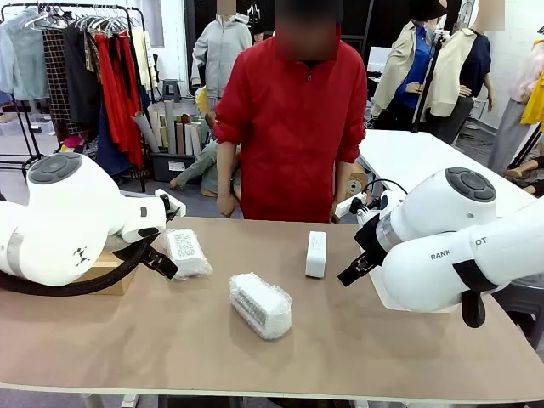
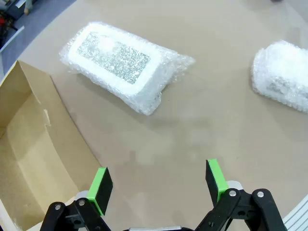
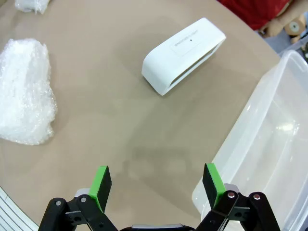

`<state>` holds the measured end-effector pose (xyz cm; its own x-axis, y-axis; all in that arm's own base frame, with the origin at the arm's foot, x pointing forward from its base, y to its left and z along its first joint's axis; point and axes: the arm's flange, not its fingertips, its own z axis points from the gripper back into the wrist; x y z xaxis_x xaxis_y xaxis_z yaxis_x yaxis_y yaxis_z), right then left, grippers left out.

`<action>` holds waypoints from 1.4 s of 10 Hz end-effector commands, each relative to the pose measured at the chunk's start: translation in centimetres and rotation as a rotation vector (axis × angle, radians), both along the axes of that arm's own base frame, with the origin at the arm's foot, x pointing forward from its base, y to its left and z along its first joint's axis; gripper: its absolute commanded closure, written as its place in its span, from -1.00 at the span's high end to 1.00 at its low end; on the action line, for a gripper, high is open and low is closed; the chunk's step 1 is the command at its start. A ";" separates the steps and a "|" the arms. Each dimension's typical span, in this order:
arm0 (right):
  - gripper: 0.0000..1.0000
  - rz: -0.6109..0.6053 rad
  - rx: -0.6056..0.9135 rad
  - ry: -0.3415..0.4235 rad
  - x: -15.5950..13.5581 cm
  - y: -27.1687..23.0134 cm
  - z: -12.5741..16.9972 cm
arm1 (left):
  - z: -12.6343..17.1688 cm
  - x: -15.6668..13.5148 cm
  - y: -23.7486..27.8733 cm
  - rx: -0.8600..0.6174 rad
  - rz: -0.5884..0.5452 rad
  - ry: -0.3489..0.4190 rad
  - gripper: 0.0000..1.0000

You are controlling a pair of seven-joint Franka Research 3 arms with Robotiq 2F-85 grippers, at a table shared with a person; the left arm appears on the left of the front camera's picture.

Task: Separate and place wrapped and unwrapped clocks.
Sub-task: Pick up the Digital clock indicated by the person.

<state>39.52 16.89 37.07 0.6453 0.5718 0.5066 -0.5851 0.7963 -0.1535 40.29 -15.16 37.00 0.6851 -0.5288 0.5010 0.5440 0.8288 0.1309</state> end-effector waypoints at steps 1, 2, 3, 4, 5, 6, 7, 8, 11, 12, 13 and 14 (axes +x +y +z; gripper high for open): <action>1.00 0.000 0.001 0.000 0.0 0.0 0.0 | 0.0 0.0 0.0 0.000 0.000 0.000 1.00; 1.00 0.000 0.001 0.000 0.0 0.0 0.0 | 0.0 0.0 0.0 0.000 0.000 0.000 1.00; 1.00 0.000 0.001 0.000 0.0 0.0 0.0 | 0.0 0.0 0.0 0.000 0.000 0.000 1.00; 1.00 0.000 0.001 0.000 0.0 0.0 0.0 | 0.0 0.0 0.0 0.000 0.000 0.000 1.00; 1.00 0.000 0.001 0.000 0.0 0.0 0.0 | 0.0 0.0 0.0 0.000 0.000 0.000 1.00; 1.00 0.000 0.001 0.000 0.0 0.0 0.0 | 0.0 0.0 0.0 0.000 0.000 0.000 1.00; 1.00 0.000 0.001 0.000 0.0 0.0 0.0 | 0.0 0.0 0.0 0.000 0.000 0.000 1.00; 1.00 0.000 0.001 0.000 0.0 0.0 0.0 | 0.0 0.0 0.0 0.000 0.000 0.000 1.00; 1.00 0.000 0.001 0.000 0.0 0.0 0.0 | 0.0 0.0 0.0 0.000 0.000 0.000 1.00; 1.00 0.000 0.001 0.000 0.0 0.0 0.0 | 0.0 0.0 0.0 0.000 0.000 0.000 1.00; 1.00 0.000 0.001 0.000 0.0 0.0 0.0 | 0.0 0.0 0.0 0.000 0.000 0.000 1.00; 1.00 0.000 0.001 0.000 0.0 0.0 0.0 | 0.0 0.0 0.0 0.000 0.000 0.000 1.00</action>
